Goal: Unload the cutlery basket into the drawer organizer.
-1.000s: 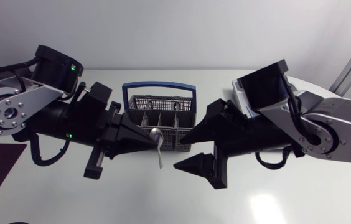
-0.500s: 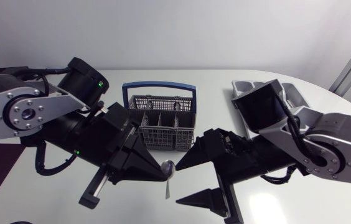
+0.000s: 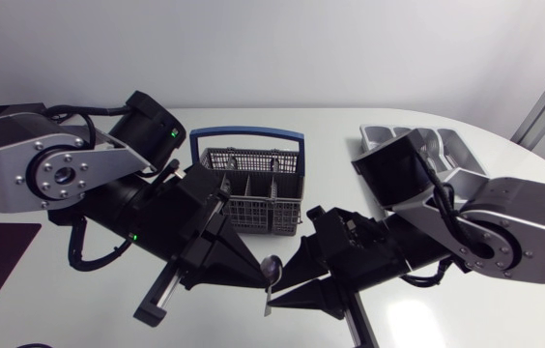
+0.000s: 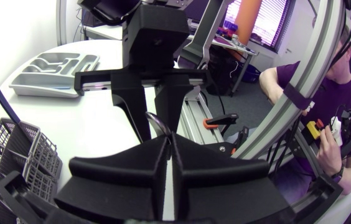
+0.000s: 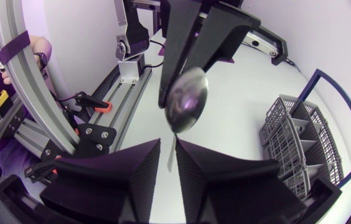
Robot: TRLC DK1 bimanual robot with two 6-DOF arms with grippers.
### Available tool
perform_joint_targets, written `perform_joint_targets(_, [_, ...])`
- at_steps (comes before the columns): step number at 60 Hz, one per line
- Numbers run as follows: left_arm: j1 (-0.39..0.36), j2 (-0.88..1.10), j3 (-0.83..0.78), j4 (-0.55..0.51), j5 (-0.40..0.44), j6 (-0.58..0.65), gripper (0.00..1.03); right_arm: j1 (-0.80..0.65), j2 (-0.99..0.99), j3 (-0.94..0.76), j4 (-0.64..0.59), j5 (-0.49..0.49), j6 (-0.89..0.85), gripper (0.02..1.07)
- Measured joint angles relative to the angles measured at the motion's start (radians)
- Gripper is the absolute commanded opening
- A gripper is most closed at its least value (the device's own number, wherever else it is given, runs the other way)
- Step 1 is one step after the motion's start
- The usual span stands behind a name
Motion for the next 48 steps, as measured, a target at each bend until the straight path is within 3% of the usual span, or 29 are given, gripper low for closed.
perform_joint_targets(16, [-0.014, 0.0, 0.0, 0.0, 0.0, 0.0, 0.04, 0.0, 0.009, 0.001, -0.005, 0.0, 0.0, 0.09])
perform_joint_targets(29, [-0.014, 0.0, 0.0, -0.001, 0.0, 0.0, 0.28, 0.0, 0.016, 0.004, -0.023, -0.008, 0.0, 0.08])
perform_joint_targets(40, [-0.011, 0.0, 0.005, 0.001, 0.0, 0.0, 0.59, -0.001, 0.016, 0.004, -0.059, -0.003, 0.0, 0.08])
perform_joint_targets(48, [0.035, 0.0, 0.028, 0.003, -0.059, -0.011, 0.68, -0.042, 0.016, 0.004, -0.085, 0.03, 0.0, 0.08])
